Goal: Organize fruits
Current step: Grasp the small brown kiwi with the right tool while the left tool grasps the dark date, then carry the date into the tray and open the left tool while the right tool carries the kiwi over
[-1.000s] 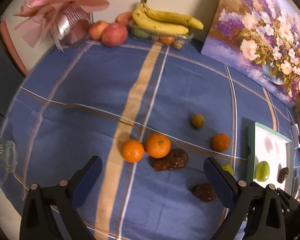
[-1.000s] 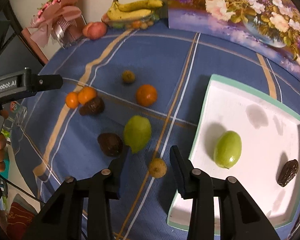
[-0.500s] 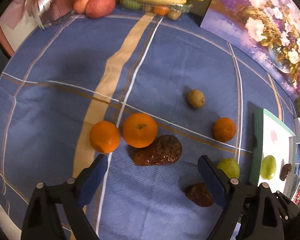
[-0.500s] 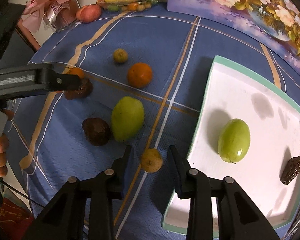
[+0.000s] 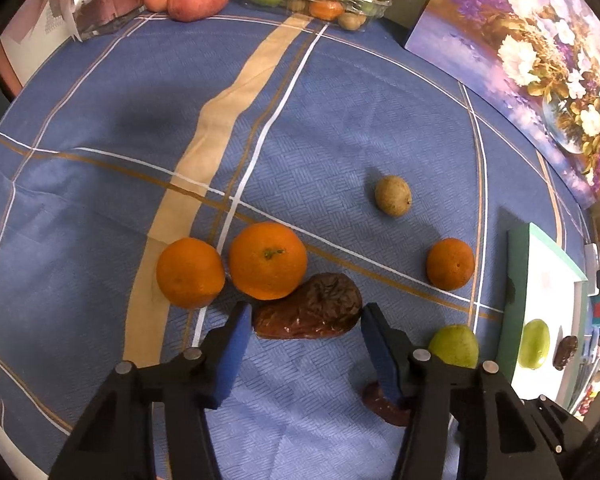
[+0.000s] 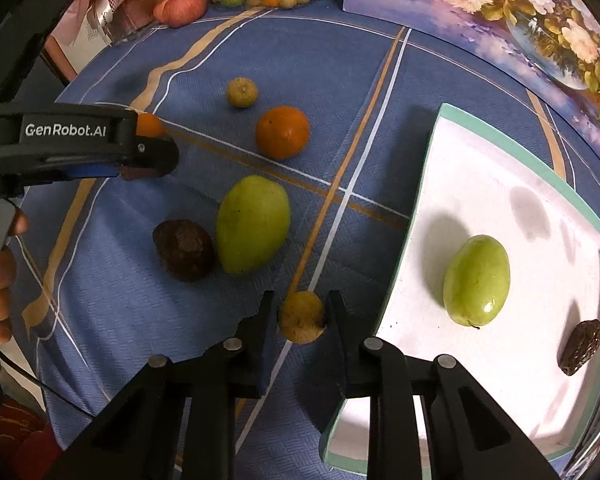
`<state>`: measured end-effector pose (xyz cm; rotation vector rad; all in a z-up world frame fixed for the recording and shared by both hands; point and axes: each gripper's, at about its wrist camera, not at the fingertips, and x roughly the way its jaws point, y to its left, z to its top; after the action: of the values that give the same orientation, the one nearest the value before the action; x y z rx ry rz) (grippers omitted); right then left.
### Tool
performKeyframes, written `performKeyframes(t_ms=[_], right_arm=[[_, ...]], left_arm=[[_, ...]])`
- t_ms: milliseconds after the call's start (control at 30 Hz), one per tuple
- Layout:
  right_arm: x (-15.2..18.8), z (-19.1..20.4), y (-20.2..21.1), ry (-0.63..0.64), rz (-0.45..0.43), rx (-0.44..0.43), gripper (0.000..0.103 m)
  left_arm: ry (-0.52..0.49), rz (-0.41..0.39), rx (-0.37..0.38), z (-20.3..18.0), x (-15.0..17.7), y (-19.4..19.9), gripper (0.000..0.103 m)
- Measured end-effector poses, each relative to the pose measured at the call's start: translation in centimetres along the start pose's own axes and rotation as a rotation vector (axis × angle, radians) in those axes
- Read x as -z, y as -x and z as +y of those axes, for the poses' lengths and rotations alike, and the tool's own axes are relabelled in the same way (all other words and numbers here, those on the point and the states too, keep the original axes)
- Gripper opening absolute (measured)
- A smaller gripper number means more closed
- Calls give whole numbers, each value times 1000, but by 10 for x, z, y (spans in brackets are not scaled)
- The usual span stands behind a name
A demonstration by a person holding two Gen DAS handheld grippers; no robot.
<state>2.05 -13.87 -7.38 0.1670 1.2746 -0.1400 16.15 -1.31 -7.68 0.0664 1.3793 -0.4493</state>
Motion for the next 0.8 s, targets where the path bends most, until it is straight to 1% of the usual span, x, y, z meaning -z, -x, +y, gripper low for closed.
performKeyframes(t_ms=[133, 200, 367, 533, 600, 800], right_arm=[[-1, 2, 2, 9, -6, 2, 25], [-2, 8, 1, 9, -17, -6, 25], [-4, 9, 20, -3, -70, -13, 25], [-1, 3, 40, -28, -119, -16, 25], [0, -1, 46, -39, -127, -14, 25], [6, -17, 63, -88, -152, -17, 25]], left_arm=[[1, -7, 31, -1, 0, 4, 59], [-2, -23, 35, -2, 0, 10, 59], [-4, -78, 49, -4, -2, 34, 59], [-9, -130, 61, -7, -1, 57, 59], [-20, -155, 61, -11, 0, 67, 59], [-42, -196, 65, -22, 4, 83, 59]])
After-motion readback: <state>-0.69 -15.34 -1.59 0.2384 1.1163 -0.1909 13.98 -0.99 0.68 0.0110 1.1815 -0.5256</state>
